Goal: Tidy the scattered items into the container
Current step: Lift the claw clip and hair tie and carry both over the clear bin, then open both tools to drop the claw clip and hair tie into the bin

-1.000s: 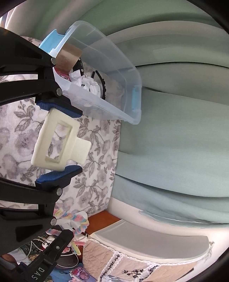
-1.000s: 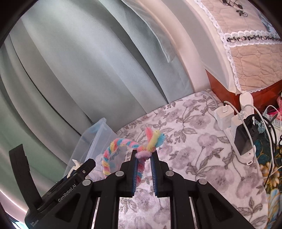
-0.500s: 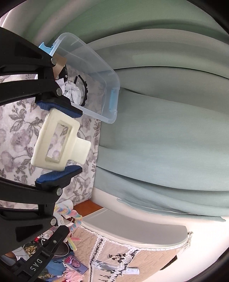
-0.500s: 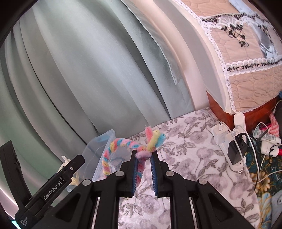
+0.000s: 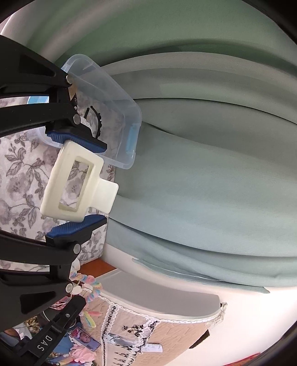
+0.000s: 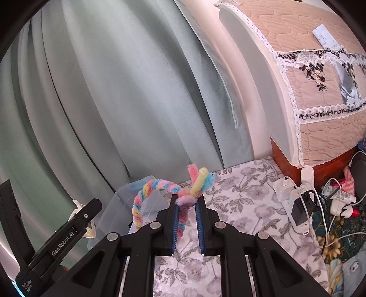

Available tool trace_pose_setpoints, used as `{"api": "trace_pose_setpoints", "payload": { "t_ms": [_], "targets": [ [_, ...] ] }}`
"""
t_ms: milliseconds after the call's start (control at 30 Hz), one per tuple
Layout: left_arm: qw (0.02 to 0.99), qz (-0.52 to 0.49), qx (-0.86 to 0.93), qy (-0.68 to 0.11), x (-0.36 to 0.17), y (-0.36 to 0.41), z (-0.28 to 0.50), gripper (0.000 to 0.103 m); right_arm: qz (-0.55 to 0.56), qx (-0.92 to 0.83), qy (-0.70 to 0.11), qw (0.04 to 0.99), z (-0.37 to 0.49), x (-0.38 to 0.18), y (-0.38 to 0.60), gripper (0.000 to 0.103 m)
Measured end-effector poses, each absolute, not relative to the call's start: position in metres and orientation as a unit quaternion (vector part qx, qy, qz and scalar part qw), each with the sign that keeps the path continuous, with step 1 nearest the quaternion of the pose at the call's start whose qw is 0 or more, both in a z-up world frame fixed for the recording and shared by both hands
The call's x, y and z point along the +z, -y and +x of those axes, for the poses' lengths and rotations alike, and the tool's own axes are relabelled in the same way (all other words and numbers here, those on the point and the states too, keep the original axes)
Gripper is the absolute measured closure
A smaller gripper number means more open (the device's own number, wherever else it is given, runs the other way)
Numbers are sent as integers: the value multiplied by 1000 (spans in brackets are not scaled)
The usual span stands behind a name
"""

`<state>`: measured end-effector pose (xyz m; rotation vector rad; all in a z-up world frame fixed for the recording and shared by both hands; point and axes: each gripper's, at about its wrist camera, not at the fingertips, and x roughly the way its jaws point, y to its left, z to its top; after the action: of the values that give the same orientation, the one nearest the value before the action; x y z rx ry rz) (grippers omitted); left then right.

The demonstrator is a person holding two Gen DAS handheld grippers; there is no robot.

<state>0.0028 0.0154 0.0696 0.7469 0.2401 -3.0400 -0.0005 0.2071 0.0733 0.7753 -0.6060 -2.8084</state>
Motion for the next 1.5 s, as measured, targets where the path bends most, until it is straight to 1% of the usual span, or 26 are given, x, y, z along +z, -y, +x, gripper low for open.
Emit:
{"api": "trace_pose_setpoints", "payload": {
  "t_ms": [200, 700, 1267, 1500],
  "targets": [
    [6, 237, -967, -92, 67, 4, 2, 45, 262, -943, 183, 87, -3, 79, -187, 88],
    [33, 250, -957, -145, 47, 66, -8, 45, 296, -940, 130, 106, -24, 69, -126, 88],
    [80, 283, -935, -197, 9, 135, -22, 45, 341, -926, 84, 138, -60, 47, -66, 88],
    [93, 295, -929, -206, -6, 154, -32, 45, 354, -920, 71, 155, -77, 40, -44, 88]
  ]
}}
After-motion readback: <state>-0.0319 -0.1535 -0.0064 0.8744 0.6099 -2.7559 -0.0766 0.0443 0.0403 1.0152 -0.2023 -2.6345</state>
